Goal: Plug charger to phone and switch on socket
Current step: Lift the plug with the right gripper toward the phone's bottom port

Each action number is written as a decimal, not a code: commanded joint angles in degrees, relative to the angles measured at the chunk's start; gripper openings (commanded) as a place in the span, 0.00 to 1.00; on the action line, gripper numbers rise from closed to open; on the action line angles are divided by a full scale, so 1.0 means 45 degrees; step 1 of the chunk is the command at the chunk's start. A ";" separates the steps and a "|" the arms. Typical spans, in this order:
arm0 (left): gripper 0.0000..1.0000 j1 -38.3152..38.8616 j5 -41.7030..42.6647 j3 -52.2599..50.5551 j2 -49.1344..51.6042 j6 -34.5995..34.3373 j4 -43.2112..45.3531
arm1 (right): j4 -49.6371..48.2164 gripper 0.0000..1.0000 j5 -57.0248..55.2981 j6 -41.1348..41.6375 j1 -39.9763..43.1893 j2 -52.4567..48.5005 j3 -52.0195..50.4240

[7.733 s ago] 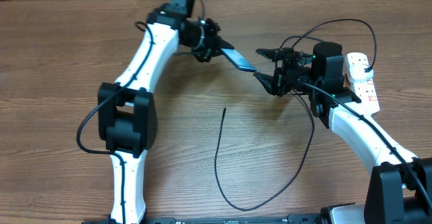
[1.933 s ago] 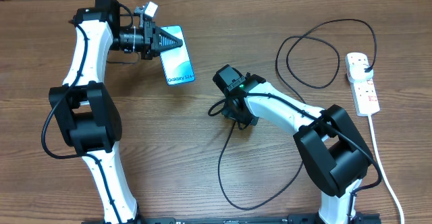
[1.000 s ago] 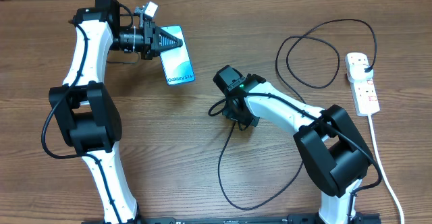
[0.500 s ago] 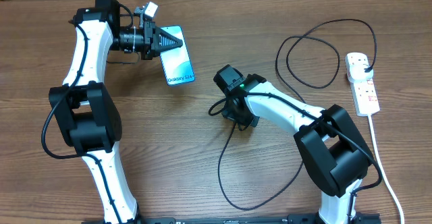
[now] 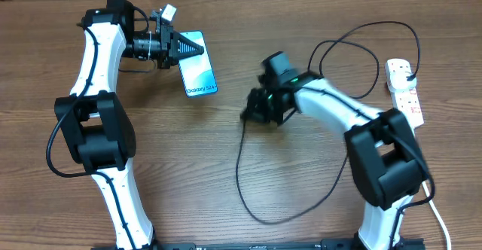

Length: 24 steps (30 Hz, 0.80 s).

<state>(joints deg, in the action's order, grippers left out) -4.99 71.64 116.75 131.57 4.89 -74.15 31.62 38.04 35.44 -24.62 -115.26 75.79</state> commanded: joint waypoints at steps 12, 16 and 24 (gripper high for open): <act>0.04 0.0155 0.4061 0.0257 -0.0622 -0.0155 0.2152 | -0.4949 0.04 1.0967 -0.4940 0.1549 -0.0107 0.0175; 0.04 0.0325 0.4046 0.0257 -0.0622 -0.1078 0.2958 | -0.5965 0.04 1.1239 -0.4930 0.1462 -0.0107 0.0175; 0.04 0.0403 0.3944 0.0257 -0.0622 -0.3623 0.5333 | -0.5969 0.04 1.1230 -0.4891 0.1462 -0.0107 0.0175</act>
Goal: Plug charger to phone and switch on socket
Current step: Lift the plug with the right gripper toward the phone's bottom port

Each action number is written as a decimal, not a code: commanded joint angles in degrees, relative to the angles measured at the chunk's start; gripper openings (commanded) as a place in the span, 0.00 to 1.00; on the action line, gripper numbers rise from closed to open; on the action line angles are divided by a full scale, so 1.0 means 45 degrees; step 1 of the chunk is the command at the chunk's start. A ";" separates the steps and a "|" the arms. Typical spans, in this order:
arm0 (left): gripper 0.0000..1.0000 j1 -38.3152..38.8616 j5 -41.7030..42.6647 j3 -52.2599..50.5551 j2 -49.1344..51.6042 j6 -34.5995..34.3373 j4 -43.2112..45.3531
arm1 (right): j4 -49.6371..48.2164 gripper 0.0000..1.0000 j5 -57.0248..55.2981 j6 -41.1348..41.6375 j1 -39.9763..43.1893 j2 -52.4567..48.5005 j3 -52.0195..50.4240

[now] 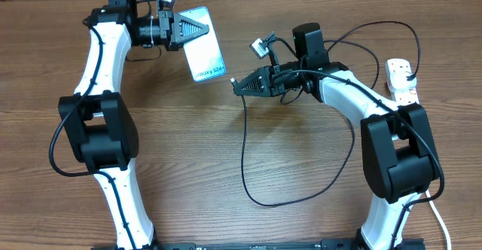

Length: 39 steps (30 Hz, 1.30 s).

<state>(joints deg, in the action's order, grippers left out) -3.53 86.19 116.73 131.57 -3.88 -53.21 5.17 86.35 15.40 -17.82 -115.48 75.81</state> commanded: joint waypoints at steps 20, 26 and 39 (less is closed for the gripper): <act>0.04 0.0617 -0.1622 0.0262 -0.0622 -1.2026 1.0316 | -0.5756 0.04 -0.2657 0.7417 -0.0117 -0.0058 0.0170; 0.04 0.0753 -0.1564 0.0262 -0.0622 -1.3357 1.2347 | -0.7174 0.04 -0.3337 0.8607 -0.0097 -0.0058 0.0170; 0.04 0.0884 -0.1156 0.0262 -0.0622 -1.3668 1.2580 | -0.9617 0.04 -0.3711 1.0253 -0.0097 -0.0058 0.0170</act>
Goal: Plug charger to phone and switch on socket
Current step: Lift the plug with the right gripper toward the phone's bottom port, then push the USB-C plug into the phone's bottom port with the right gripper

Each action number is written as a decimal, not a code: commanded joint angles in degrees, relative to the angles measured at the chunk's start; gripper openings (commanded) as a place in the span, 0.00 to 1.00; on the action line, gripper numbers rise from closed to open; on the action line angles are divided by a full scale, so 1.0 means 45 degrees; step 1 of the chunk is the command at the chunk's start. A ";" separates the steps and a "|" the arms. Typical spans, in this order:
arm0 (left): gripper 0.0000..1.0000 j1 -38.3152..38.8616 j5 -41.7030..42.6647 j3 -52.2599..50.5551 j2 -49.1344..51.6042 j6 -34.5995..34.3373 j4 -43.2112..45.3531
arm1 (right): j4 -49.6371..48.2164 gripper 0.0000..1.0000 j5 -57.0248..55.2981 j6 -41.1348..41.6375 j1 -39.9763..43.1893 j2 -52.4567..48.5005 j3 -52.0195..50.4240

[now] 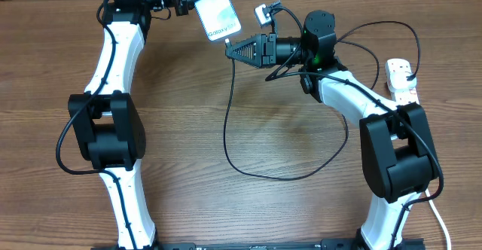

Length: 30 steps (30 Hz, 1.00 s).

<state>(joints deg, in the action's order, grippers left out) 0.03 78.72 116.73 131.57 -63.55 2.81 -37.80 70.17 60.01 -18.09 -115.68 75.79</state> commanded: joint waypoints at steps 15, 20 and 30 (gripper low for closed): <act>0.04 0.0272 0.1001 0.0262 -0.0622 -0.0364 0.0160 | -0.0068 0.04 -0.0160 0.0340 -0.0039 -0.0015 0.0175; 0.04 0.0277 0.1166 0.0262 -0.0622 -0.0364 0.0155 | -0.0063 0.04 -0.0223 0.0340 -0.0039 -0.0015 0.0175; 0.04 0.0277 0.1613 0.0262 -0.0622 -0.0369 0.0151 | -0.0068 0.04 -0.0257 0.0340 -0.0039 -0.0015 0.0175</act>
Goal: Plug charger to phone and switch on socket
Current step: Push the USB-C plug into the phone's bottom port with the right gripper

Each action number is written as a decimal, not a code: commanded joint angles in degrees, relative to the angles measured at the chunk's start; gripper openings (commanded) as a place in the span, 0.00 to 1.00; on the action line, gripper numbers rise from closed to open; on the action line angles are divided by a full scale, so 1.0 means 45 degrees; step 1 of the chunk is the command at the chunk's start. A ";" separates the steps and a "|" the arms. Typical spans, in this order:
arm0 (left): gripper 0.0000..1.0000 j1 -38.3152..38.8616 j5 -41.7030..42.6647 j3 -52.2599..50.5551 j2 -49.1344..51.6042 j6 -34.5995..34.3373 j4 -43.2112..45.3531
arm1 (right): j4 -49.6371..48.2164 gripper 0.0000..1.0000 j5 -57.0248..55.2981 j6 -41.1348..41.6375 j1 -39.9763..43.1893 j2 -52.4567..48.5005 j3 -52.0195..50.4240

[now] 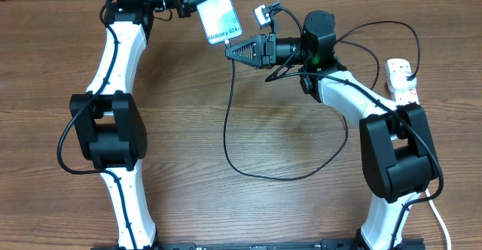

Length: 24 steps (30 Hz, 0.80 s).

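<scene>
In the overhead view my left gripper is shut on the upper end of a phone (221,18) with a light screen, held raised near the table's far edge. My right gripper (232,52) is shut on the end of the black charger cable (228,122), its tips right at the phone's lower edge. Whether the plug is in the port is too small to tell. The cable hangs down, loops over the table and runs back to the white socket strip (404,84) at the far right.
Brown wooden table (181,167) below both raised arms. The cable's loop lies across the middle. A white lead runs from the strip toward the front right corner.
The phone has shifted very slightly right and down toward my right gripper's tips. Both grippers keep their hold; the cable loop lies as before.
First my left gripper held the phone low near the table and my right gripper was down at the cable's end. Then both were raised, phone and plug apart. Later they met near the far edge, where the plug end now sits at the phone's lower edge.
</scene>
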<state>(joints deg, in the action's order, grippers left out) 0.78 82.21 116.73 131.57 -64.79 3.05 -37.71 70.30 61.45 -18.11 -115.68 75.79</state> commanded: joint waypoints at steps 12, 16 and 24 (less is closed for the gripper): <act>0.04 0.0291 0.1088 0.0262 -0.0622 -0.0087 0.0097 | -0.0087 0.04 -0.0622 0.0408 -0.0034 -0.0015 0.0175; 0.04 0.0359 0.1083 0.0262 -0.0622 -0.0083 0.0097 | -0.0087 0.04 -0.0763 0.0690 -0.0034 -0.0015 0.0175; 0.04 0.0423 0.1088 0.0262 -0.0622 -0.0083 0.0097 | -0.0262 0.04 -0.1161 0.1647 -0.0044 -0.0015 0.0175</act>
<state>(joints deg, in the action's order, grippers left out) 0.80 82.70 116.73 131.57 -64.79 3.11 -38.06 70.26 66.04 -18.22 -115.68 75.79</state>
